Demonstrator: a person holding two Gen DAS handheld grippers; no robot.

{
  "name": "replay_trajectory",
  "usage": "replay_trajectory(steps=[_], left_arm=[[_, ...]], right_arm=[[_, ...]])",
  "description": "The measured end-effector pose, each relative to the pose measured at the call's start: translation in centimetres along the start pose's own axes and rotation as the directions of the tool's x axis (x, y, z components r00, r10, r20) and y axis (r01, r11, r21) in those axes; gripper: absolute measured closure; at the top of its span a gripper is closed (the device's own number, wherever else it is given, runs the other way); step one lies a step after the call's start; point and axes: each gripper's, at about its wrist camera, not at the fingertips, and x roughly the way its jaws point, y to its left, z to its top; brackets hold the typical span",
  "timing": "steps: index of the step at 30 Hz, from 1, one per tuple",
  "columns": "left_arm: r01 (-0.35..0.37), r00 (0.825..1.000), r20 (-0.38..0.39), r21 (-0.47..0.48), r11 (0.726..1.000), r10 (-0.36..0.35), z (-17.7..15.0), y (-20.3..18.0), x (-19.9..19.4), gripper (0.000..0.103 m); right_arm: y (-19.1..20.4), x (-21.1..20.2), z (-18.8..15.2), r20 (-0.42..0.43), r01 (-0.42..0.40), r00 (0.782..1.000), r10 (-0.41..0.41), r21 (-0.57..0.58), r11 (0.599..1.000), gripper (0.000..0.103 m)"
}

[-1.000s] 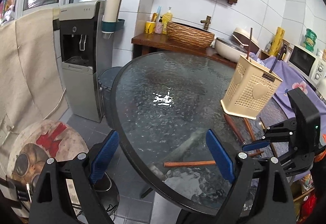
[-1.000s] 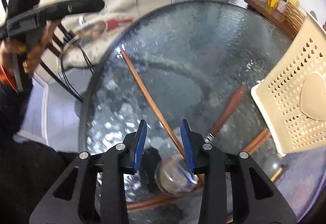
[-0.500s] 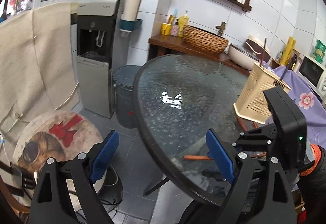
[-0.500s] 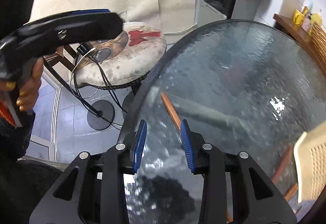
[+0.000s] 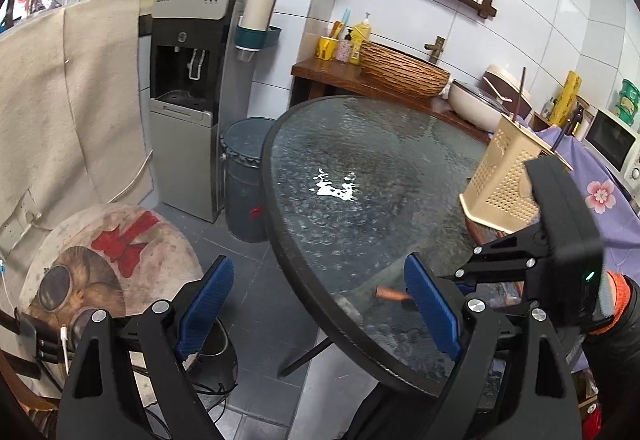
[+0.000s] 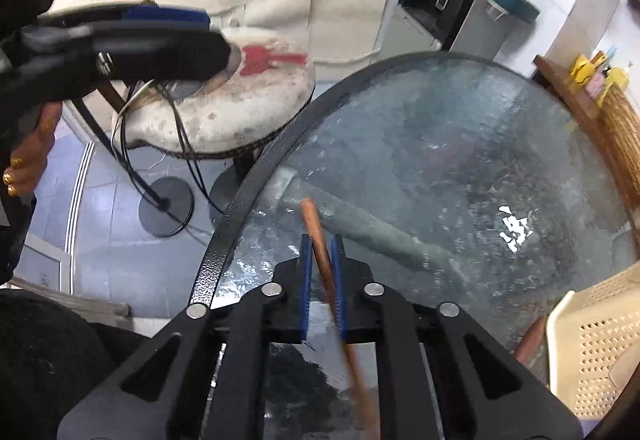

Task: Organize utensils
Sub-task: 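Carry the wooden chopstick over the holder with the right tool and open it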

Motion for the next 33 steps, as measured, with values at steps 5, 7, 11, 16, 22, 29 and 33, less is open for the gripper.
replay_trajectory(steps=[5,7,11,16,22,29,33], left_arm=[[0.025,1.0,-0.002,0.02,0.999,-0.025,0.0,-1.0,0.2,0.018],[0.037,0.999,-0.001,0.02,0.999,-0.037,0.1,-1.3,0.4,0.018],[0.071,0.997,-0.01,0.031,0.997,-0.071,0.2,-2.4,1.0,0.018],[0.118,0.993,-0.021,0.099,0.988,-0.116,0.4,-5.2,1.6,0.018],[0.157,0.987,0.009,0.179,0.971,-0.162,2.2,-8.9,1.8,0.018],[0.19,0.967,0.12,0.257,0.948,-0.226,5.8,-13.6,0.2,0.018],[0.231,0.954,0.126,0.273,0.934,-0.273,5.9,-16.2,0.0,0.018]], right_arm=[[-1.9,-4.6,-0.6,0.126,0.047,0.991,-0.054,0.056,0.997,0.096],[-3.1,-7.0,-1.1,0.172,0.073,0.981,-0.09,0.101,0.992,0.096],[-5.0,-12.0,-2.5,0.276,0.112,0.948,-0.16,0.181,0.977,0.096],[-7.4,-19.0,-4.9,0.392,0.107,0.891,-0.227,0.305,0.946,0.096],[-10.0,-26.5,-7.3,0.488,0.092,0.808,-0.329,0.447,0.89,0.096],[-13.6,-33.9,-8.2,0.549,0.087,0.674,-0.494,0.605,0.791,0.096],[-16.2,-36.8,-7.5,0.527,0.141,0.585,-0.617,0.683,0.717,0.096]])
